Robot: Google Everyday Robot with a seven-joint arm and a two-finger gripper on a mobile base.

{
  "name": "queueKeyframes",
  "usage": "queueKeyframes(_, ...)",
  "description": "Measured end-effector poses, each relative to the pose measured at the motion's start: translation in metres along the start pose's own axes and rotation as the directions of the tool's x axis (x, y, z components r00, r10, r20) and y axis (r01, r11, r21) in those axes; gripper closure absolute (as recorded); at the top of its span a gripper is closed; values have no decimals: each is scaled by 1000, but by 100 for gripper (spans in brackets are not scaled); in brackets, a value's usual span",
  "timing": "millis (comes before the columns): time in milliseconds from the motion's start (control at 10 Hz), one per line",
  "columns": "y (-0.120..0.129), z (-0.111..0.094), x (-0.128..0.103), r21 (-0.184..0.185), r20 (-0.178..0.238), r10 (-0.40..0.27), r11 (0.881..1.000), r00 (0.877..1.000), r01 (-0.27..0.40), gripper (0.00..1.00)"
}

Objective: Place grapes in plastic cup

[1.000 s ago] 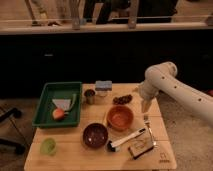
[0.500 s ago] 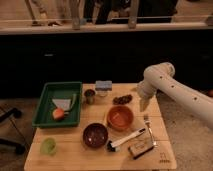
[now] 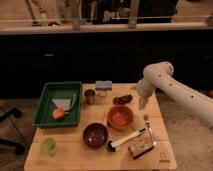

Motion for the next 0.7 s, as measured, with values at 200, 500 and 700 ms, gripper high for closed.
queueKeyframes(200, -3, 4, 1, 0, 2, -1, 1000, 1000, 1, 20)
queueKeyframes(500, -15, 17, 4, -3, 10, -14, 1000, 1000, 14, 20)
queueKeyframes(700, -17, 23, 6, -5, 12, -18, 1000, 1000, 18, 20)
